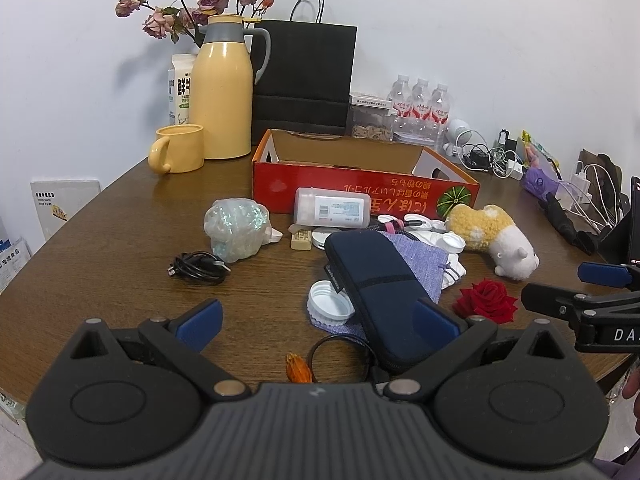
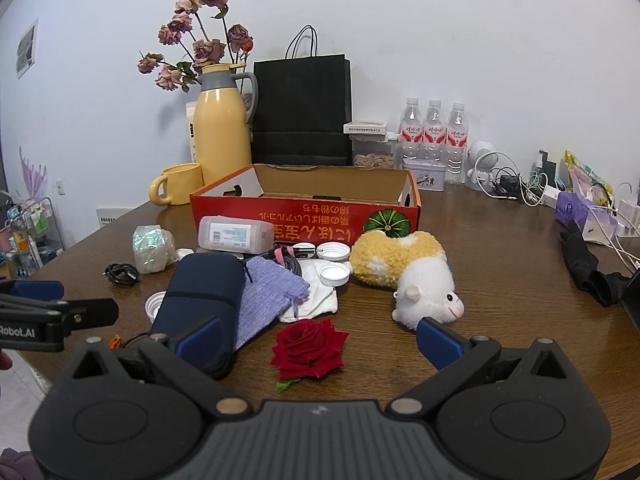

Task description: Organize objects

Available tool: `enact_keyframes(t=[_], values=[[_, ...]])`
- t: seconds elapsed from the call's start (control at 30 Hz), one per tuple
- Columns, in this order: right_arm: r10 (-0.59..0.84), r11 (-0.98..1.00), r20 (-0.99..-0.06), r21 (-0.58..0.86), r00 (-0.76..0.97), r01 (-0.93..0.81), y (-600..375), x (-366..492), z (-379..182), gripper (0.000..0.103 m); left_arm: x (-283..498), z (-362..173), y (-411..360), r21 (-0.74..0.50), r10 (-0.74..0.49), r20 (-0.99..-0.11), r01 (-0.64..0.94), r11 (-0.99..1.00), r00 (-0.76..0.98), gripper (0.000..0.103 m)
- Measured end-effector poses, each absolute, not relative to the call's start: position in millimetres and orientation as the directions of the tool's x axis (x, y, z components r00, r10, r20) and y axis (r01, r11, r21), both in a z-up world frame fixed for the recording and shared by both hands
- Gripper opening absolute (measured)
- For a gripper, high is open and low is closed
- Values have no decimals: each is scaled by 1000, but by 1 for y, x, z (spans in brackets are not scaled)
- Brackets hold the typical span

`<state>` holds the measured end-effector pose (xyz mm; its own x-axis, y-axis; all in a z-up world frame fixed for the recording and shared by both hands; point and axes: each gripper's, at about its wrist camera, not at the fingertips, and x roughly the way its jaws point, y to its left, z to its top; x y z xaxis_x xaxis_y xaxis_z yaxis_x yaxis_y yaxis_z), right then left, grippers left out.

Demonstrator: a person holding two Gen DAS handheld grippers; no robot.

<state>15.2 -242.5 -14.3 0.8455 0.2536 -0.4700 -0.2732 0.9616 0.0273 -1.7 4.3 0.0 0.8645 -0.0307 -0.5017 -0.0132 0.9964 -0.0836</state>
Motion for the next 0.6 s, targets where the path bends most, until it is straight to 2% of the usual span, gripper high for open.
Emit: enact_keyframes(t=[0.6], values=[[250,963,-474,28,844,-269,-243,17,-13,103,-2,1,6,-86,-32,-506,-13,996,862,103]])
